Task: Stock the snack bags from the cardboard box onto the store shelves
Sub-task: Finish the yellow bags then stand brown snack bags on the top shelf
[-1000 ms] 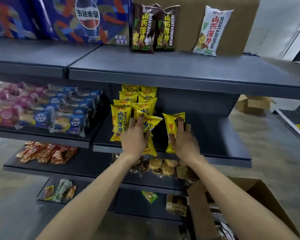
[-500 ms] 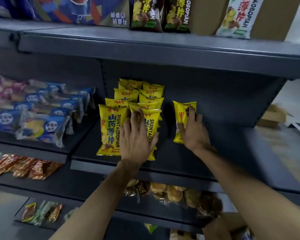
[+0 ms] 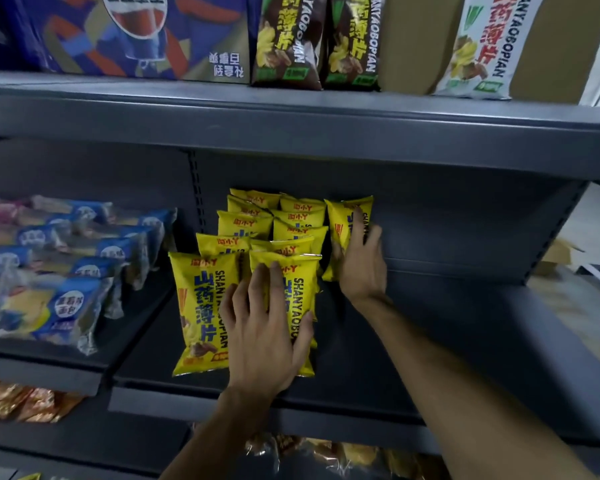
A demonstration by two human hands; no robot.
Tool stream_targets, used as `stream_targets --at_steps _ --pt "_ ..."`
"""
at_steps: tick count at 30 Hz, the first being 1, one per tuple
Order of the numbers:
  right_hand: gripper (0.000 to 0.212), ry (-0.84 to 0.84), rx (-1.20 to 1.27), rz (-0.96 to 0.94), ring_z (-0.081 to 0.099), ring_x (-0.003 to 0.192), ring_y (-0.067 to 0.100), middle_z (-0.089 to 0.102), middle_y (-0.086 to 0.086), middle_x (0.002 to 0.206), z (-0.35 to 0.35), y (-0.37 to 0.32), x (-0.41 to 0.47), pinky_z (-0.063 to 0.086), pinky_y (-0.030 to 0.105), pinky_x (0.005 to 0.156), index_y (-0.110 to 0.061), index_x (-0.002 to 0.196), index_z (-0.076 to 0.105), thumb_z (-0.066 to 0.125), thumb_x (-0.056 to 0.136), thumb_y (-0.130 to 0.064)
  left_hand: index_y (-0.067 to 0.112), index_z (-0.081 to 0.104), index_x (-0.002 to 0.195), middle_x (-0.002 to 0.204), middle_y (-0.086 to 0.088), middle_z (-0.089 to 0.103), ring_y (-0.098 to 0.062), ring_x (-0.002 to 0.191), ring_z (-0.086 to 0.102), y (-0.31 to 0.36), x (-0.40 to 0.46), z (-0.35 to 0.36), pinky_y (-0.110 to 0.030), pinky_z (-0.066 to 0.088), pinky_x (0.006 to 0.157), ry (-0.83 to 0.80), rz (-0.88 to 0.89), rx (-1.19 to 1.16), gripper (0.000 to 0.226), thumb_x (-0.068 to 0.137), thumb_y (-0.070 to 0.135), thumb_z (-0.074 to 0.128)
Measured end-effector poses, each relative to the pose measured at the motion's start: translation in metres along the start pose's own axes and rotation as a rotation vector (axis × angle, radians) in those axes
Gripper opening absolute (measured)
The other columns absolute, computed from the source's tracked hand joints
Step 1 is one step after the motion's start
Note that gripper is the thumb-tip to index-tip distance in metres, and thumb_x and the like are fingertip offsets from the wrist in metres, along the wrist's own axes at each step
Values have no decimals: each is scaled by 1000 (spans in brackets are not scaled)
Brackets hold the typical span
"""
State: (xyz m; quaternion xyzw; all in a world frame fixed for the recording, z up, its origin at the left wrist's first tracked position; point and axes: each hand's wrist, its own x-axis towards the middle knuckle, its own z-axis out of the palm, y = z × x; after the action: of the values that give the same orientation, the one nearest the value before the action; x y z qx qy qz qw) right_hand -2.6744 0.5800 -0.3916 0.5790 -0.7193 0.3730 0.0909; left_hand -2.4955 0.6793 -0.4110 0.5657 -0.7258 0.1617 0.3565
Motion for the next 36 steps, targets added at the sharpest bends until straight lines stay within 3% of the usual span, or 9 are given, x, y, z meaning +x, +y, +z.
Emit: stream_targets --at_steps 10,18,23,28,36 --pt "81 8 -37 97 47 103 33 35 13 121 27 2 5 52 47 75 -27 154 5 56 93 -42 4 40 145 142 -21 42 -38 118 43 -3 0 4 -54 34 97 5 12 20 75 89 55 40" --pt "91 -67 -103 124 42 116 33 34 14 133 24 3 0 45 48 89 -31 154 -12 50 92 -56 5 46 140 139 -21 44 -40 120 42 -3 -1 3 -55 34 97 65 31 19 70 92 56 37" --pt "77 -41 -206 29 43 116 33 38 13 137 -3 10 -29 42 46 91 -23 156 7 37 95 -58 9 52 133 131 -20 47 -40 117 44 -4 -8 2 -55 33 98 116 136 56 59 95 52 40" --pt "68 -158 -211 -51 46 120 31 37 10 137 -38 26 -55 45 44 94 -19 153 14 41 97 -47 10 56 129 128 -19 52 -38 117 47 4 -29 -5 -54 33 99 81 152 28 50 94 45 47" --pt "52 -261 -182 -100 50 114 28 39 7 129 -75 35 -85 50 40 84 -20 143 31 46 98 -40 14 48 128 130 -15 45 -37 115 46 0 -54 -7 -53 34 95 52 200 14 45 93 42 46"
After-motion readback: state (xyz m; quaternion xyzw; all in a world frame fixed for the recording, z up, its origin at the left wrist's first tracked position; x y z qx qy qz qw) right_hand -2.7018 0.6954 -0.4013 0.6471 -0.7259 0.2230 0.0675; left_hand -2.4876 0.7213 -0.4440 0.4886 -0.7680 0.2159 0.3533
